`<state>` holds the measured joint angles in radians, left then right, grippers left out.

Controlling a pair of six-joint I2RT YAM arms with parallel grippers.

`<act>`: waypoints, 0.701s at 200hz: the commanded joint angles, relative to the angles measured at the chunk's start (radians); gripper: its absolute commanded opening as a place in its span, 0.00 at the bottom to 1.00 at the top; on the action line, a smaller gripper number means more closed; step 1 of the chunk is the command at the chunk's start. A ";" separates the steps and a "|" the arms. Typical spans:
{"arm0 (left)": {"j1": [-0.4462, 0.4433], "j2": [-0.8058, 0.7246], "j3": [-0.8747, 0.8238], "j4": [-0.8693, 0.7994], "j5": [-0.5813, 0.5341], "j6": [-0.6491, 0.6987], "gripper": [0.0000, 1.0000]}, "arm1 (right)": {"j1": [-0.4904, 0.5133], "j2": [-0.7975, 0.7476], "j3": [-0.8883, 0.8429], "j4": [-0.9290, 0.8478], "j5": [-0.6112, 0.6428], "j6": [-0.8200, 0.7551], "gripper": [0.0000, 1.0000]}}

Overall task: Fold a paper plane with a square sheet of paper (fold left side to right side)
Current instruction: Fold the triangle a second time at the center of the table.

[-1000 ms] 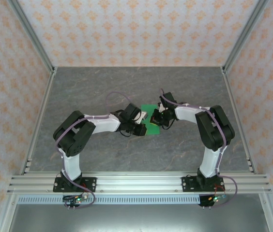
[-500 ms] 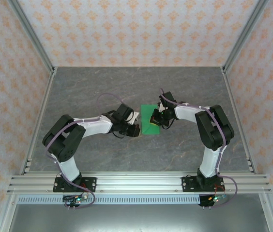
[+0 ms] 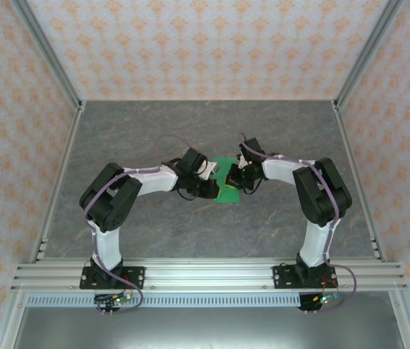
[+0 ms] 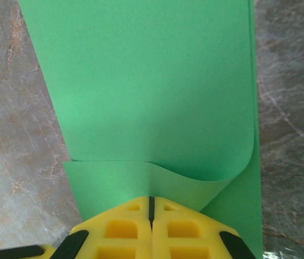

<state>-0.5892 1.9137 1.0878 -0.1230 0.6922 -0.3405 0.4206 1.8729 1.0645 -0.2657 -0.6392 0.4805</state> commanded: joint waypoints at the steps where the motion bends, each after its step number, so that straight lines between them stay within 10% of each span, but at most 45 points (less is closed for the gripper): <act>1: -0.006 0.035 0.036 -0.035 -0.011 0.026 0.08 | 0.002 0.036 -0.003 -0.066 0.057 -0.019 0.05; 140: -0.081 0.056 0.002 -0.139 -0.248 0.061 0.07 | 0.052 -0.105 -0.114 0.074 -0.058 0.074 0.00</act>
<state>-0.6518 1.9396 1.1294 -0.1806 0.5373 -0.2874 0.4614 1.7809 0.9821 -0.2337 -0.6807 0.5159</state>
